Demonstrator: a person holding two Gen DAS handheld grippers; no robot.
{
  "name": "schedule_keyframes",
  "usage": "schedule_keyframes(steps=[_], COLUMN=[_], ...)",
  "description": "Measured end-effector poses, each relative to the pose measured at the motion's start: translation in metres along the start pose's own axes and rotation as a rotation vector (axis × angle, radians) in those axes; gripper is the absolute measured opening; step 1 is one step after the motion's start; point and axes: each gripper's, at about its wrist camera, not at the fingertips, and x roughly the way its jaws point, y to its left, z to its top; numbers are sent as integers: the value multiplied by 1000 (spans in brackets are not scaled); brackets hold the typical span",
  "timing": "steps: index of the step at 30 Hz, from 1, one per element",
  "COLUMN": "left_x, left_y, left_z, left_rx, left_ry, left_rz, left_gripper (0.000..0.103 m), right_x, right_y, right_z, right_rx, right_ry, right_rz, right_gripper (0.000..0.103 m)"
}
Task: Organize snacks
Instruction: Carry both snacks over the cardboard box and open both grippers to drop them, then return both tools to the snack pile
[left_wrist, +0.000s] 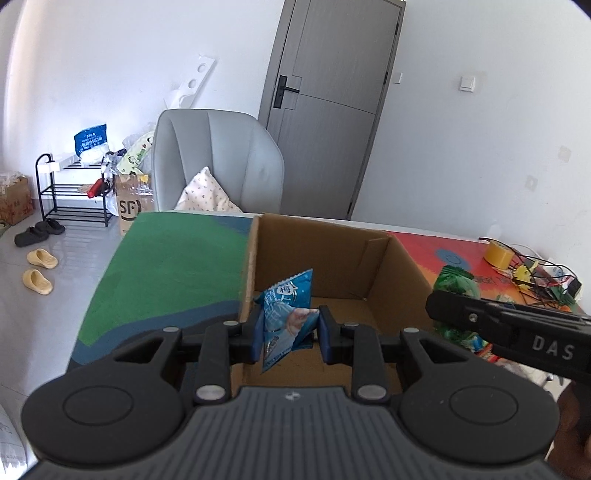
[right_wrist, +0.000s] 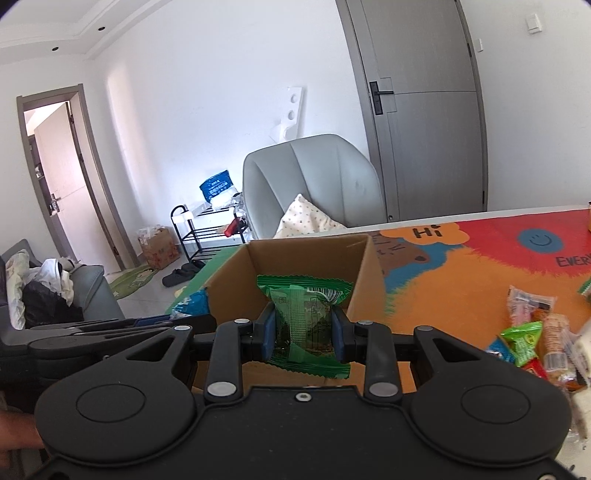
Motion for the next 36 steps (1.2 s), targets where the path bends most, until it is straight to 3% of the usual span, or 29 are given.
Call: schedule_keyframes(steps=[6,8,10,17,26,36], left_x=[-2,-5,-8,-20,-28,-32], left_y=[0,-2,-5,-22,-48,-89], left_z=[2,2,2,1,0,-9], left_rx=[-9,-12,-21,5,34,95], left_ry=[9,13,7,-26,-37,-16], left_rz=[8,3,-6,21,-2,-42], left_gripper=[33,45,57,83,93,96], right_x=[9,9,5,-15,-48,-84], right_y=[4,3,2,-14,-44,-75], right_z=[4,6,6,6,-4,-17], right_rx=[13,17,19,61,123,160], right_ry=[-3,0,-14,-38,-44,-61], right_rz=[36,48,41,7,-50,-127], right_gripper=[34,38,53,62,78,99])
